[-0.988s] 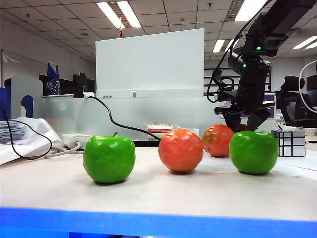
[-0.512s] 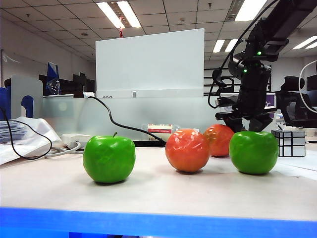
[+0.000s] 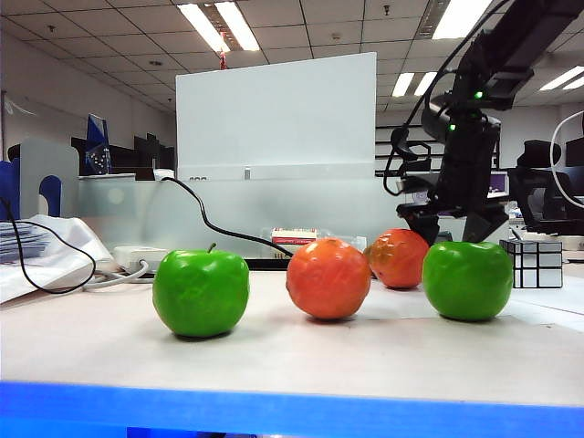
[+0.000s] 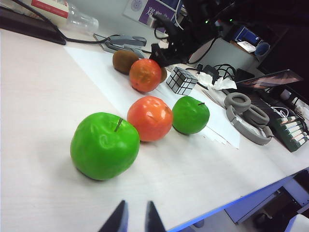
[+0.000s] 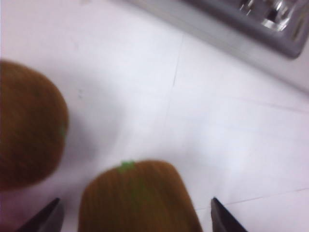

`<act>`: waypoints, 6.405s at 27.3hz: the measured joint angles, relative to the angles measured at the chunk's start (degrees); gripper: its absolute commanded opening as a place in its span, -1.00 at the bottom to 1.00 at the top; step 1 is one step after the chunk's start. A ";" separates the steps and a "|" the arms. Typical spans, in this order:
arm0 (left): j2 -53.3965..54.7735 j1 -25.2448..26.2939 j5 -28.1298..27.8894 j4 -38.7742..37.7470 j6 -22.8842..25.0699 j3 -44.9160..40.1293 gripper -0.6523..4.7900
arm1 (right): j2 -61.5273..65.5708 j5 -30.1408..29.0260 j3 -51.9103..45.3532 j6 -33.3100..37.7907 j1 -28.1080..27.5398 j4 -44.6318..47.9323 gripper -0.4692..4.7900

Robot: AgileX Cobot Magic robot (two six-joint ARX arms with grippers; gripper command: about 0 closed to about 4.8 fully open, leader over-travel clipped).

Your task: Put the same fruits together.

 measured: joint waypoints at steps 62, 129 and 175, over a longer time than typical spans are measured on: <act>0.00 -3.85 0.15 4.42 -0.15 0.00 0.31 | -23.37 -13.05 -21.77 -8.50 23.56 -14.16 1.00; 0.00 -3.85 -0.04 3.28 -0.09 0.00 0.31 | -14.14 9.79 -21.53 -12.94 22.05 4.22 -0.85; 0.00 -3.85 -1.09 3.15 0.26 0.00 0.31 | -11.19 9.01 -21.55 -14.73 21.33 8.31 1.00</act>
